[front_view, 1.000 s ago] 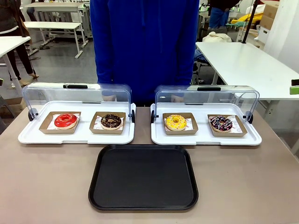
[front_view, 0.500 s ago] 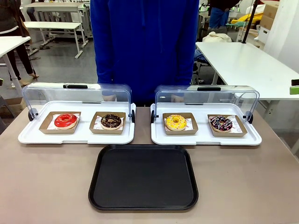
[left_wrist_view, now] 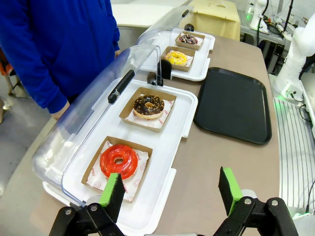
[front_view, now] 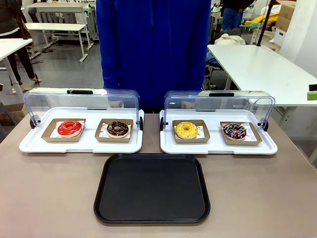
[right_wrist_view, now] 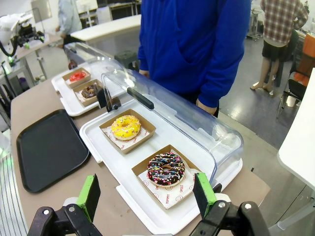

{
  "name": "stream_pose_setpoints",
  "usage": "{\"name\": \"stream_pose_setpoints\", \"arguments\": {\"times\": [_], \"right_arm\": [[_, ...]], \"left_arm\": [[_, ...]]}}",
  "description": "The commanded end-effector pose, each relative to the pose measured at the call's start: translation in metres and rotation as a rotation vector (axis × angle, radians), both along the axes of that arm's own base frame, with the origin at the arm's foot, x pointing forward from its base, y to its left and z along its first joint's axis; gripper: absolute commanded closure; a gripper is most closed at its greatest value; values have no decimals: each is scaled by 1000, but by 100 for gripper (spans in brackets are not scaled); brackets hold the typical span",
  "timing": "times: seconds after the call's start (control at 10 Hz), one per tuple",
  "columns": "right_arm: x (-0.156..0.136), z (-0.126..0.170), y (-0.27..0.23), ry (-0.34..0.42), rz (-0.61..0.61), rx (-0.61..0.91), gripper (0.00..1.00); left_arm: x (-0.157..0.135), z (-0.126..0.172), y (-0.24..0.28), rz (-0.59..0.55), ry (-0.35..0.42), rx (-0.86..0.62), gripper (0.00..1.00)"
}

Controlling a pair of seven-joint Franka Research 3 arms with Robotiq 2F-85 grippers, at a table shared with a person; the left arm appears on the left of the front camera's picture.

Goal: Move the third donut from the left to the tray.
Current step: Pick up the Paper togo box containing the Donut indicated by the person and place it on the Handle tray.

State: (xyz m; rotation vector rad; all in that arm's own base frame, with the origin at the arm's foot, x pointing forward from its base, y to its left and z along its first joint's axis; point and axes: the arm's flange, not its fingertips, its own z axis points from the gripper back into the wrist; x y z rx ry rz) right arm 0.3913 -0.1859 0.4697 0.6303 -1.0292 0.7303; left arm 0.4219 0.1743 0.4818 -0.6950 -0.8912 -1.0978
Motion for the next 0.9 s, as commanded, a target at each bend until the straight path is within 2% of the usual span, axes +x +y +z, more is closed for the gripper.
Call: {"name": "stream_pose_setpoints", "arguments": {"times": [0.0, 0.8], "right_arm": [[5, 0, 1, -41, 2, 11, 0], [5, 0, 1, -41, 2, 11, 0]], "left_arm": [[0, 0, 0, -8, -8, -13, 0], [0, 0, 0, -8, -8, -13, 0]]}}
